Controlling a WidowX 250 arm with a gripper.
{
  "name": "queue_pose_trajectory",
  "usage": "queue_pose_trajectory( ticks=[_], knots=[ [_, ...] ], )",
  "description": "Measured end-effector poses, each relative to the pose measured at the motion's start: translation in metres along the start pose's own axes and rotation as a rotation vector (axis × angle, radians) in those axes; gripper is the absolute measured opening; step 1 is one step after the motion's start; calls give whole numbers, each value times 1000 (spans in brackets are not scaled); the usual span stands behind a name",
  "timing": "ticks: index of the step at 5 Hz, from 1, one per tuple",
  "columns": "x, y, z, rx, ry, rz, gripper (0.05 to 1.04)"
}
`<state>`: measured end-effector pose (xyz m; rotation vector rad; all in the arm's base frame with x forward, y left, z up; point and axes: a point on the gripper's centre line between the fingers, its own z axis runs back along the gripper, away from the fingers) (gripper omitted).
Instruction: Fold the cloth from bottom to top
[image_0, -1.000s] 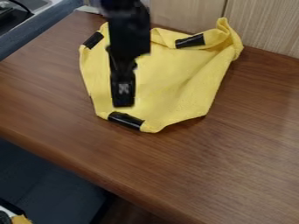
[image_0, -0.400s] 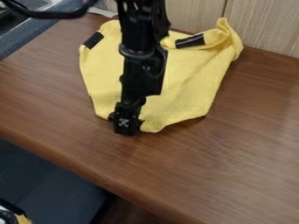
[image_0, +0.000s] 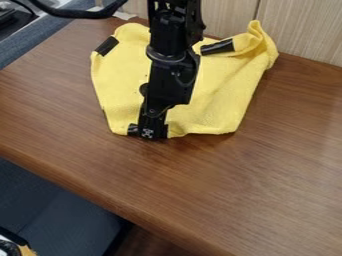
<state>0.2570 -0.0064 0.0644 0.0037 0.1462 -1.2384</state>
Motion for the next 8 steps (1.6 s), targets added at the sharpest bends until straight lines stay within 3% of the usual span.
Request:
queue_pose_trajectory(
  ticks=[1, 2, 4, 5, 6, 8],
  knots=[
    [-3, 0, -1, -7, -19, 12, 95],
    [-8, -1, 3, -9, -51, 25, 69],
    [-20, -9, 34, 15, -98, 53, 68],
    [-11, 2, 56, 40, -152, 59, 68],
    [0, 27, 72, 53, -182, 80, 68],
    [37, 91, 53, 0, -162, 95, 68]
  ],
)
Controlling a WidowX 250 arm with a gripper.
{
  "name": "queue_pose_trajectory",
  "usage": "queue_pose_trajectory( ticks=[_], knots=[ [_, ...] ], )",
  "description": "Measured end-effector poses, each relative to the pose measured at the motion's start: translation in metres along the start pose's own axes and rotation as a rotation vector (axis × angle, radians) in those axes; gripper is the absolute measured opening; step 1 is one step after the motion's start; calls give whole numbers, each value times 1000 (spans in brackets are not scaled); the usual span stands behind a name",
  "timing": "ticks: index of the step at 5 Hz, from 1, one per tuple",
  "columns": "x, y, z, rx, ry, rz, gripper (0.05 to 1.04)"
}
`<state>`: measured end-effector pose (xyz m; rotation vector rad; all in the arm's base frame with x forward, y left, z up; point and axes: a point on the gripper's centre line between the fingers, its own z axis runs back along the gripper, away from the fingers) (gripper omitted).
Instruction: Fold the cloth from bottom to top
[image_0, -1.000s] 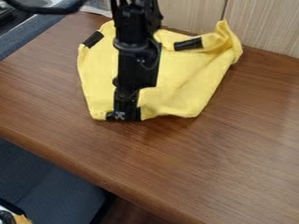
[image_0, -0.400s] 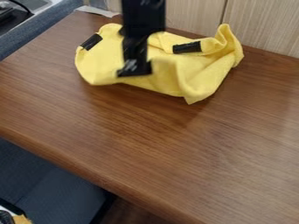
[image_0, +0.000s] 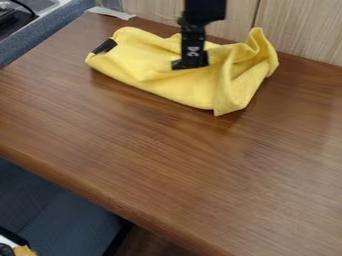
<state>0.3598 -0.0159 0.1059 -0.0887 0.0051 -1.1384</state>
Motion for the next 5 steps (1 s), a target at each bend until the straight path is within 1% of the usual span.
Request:
queue_pose_trajectory(
  ticks=[1, 2, 3, 4, 5],
  knots=[
    [11, 16, -23, -6, 14, 6, 68],
    [13, 19, -34, 10, 59, -1, 68],
    [9, 15, -37, 33, 59, 3, 93],
    [7, 12, -38, 36, 61, 12, 262],
    [6, 11, -36, 26, 63, 8, 530]
  ],
)
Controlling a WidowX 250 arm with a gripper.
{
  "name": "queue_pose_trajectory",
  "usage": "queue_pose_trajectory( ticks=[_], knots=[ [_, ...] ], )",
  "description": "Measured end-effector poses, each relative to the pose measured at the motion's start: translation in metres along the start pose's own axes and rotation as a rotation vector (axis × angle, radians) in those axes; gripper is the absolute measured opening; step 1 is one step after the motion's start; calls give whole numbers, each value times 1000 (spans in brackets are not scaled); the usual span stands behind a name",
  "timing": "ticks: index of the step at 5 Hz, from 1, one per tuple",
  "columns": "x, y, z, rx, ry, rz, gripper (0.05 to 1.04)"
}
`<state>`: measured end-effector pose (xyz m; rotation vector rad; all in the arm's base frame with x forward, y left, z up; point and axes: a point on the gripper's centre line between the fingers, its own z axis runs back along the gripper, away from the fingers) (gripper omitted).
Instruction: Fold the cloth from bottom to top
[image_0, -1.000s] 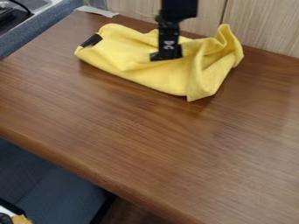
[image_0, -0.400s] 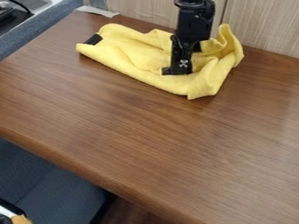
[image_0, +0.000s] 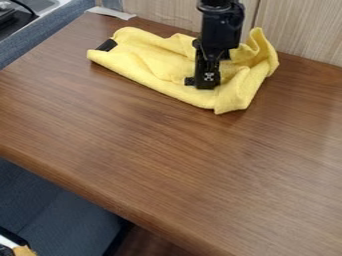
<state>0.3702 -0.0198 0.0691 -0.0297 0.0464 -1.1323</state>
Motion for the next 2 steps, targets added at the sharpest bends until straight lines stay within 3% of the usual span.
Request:
queue_pose_trajectory(
  ticks=[1, 2],
  knots=[
    [-2, 0, 2, 9, 10, 12, 813],
    [-2, -1, 6, 8, -4, 9, 1001]
  ],
)
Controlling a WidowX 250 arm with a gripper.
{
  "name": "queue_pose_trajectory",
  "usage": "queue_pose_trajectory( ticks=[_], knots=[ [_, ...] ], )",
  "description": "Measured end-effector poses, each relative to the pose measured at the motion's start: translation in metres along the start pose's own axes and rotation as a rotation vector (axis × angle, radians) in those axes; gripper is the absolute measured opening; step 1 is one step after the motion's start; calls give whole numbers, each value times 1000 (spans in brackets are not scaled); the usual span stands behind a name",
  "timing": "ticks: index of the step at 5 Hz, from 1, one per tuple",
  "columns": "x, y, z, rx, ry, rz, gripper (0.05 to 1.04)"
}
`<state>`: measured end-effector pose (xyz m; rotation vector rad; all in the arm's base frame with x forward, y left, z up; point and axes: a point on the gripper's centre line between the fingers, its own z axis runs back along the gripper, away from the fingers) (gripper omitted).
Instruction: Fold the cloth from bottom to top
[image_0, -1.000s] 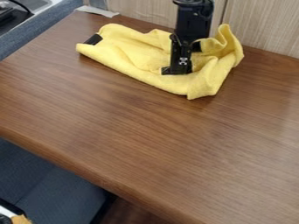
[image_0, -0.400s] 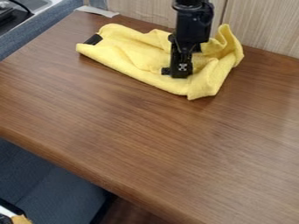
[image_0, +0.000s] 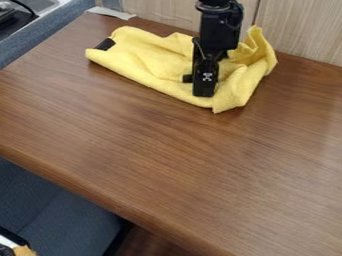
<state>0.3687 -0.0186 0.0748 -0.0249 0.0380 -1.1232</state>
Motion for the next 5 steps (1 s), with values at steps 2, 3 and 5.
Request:
queue_pose_trajectory(
  ticks=[2, 3, 5],
  knots=[
    [-15, 0, 46, 62, -69, 47, 1001],
    [-29, -8, 62, 77, -95, 66, 1001],
    [-45, -16, 68, 68, -83, 70, 1001]
  ],
)
